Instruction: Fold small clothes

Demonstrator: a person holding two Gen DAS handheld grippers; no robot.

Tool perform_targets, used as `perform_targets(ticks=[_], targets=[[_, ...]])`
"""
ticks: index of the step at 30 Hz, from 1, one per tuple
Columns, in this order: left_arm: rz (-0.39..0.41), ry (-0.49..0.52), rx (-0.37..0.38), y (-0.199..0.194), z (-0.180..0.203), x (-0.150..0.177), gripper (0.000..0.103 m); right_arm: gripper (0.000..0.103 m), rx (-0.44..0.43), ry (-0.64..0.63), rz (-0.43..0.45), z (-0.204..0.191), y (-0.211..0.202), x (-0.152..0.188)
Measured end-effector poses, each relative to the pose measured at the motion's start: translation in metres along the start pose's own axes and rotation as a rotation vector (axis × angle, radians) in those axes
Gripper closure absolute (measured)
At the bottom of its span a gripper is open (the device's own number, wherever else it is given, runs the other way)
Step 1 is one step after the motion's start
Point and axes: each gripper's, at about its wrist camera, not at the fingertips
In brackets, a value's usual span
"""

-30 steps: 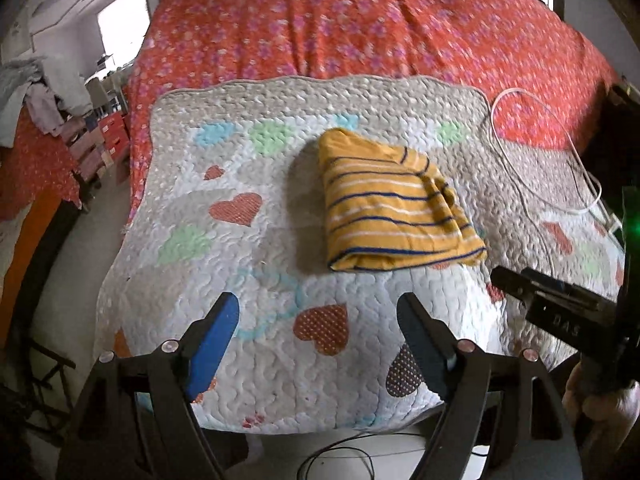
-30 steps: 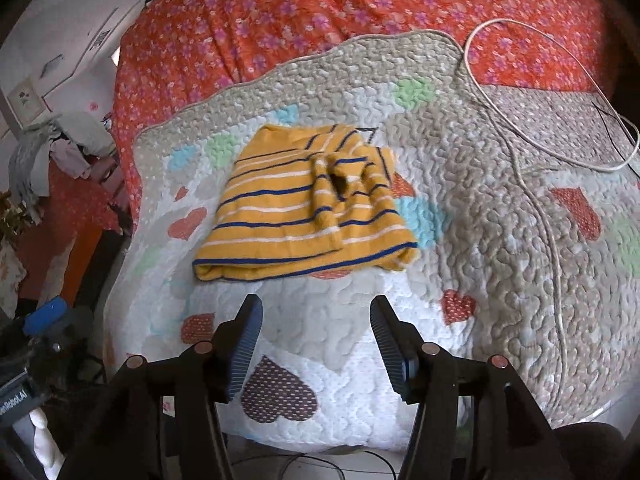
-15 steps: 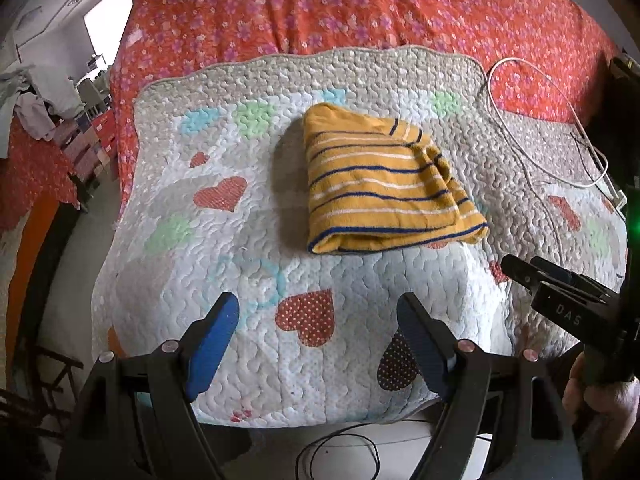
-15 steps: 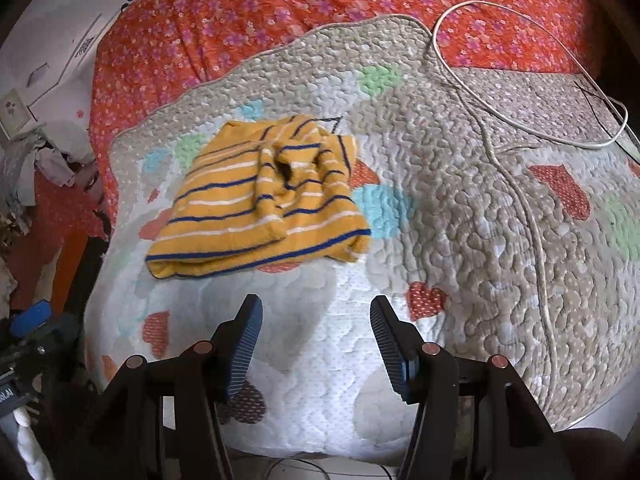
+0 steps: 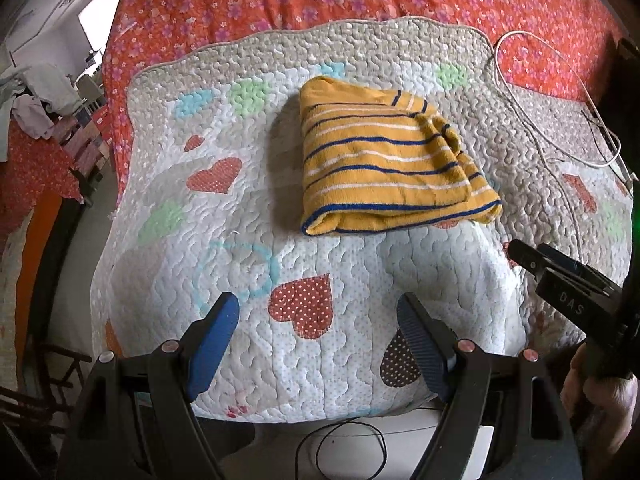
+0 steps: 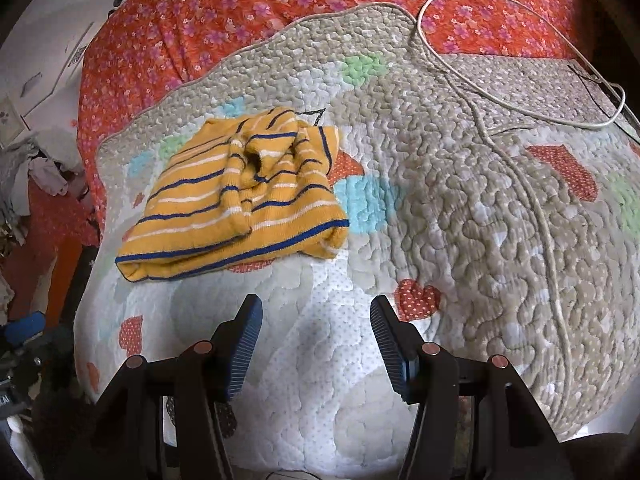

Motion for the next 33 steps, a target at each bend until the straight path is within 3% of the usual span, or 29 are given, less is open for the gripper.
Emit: perform_targets(ticks=[33], targets=[[-0.022,0.004,0.013,0.009,0.005,-0.002,0.023,0.041,0.017,-0.008,-0.061,-0.003,0.02,0.006]])
Point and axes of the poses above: each gripper's, at about its wrist camera, not at the fingertips, and y roughly the way its jaws point, z to its right, x to its underside, and after that the axes turned 8 degrees about y, right-handed
